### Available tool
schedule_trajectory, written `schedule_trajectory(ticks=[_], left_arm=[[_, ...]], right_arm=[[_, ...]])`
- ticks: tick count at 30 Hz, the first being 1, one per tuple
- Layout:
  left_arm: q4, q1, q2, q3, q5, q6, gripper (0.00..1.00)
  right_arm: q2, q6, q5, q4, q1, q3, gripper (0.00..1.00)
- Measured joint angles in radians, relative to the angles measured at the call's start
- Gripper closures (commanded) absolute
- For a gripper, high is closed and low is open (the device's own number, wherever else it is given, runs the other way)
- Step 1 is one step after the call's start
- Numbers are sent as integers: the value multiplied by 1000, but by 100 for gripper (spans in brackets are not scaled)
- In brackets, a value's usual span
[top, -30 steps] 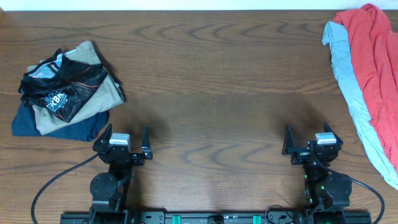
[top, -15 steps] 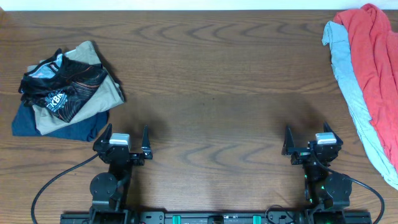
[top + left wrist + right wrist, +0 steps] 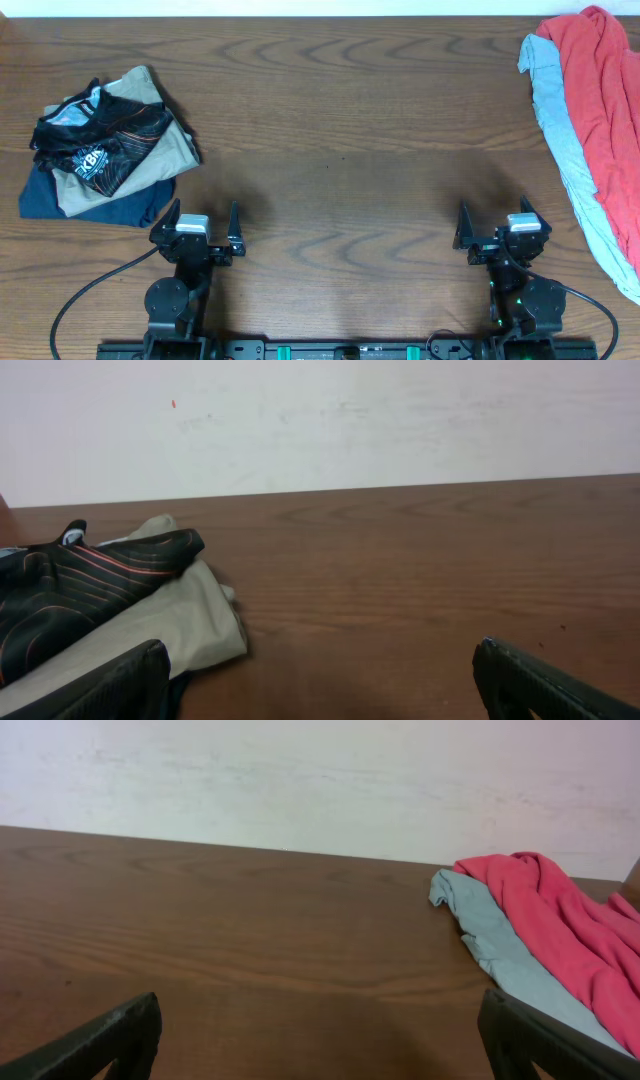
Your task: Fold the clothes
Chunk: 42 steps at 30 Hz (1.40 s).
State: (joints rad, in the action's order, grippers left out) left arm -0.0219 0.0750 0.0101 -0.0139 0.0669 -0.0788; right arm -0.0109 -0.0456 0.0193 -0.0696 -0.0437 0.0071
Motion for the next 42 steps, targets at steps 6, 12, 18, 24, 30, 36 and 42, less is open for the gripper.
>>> schedule_trajectory(ticks=[6, 12, 18, 24, 30, 36, 42], left_arm=[[0, 0, 0, 0, 0, 0, 2], [0, 0, 0, 0, 0, 0, 2], [0, 0, 0, 0, 0, 0, 2], [0, 0, 0, 0, 0, 32, 3], [-96, 0, 22, -44, -1, 150, 2], [-330, 0, 128, -135, 32, 204, 2], [-507, 0, 299, -353, 40, 217, 2]], right_arm=[[0, 0, 0, 0, 0, 0, 1], [0, 0, 0, 6, 0, 0, 1], [0, 0, 1, 2, 0, 0, 1], [0, 35, 9, 4, 0, 0, 1], [-13, 53, 10, -29, 0, 10, 1], [-144, 60, 6, -150, 0, 116, 1], [-404, 60, -2, -213, 0, 319, 1]])
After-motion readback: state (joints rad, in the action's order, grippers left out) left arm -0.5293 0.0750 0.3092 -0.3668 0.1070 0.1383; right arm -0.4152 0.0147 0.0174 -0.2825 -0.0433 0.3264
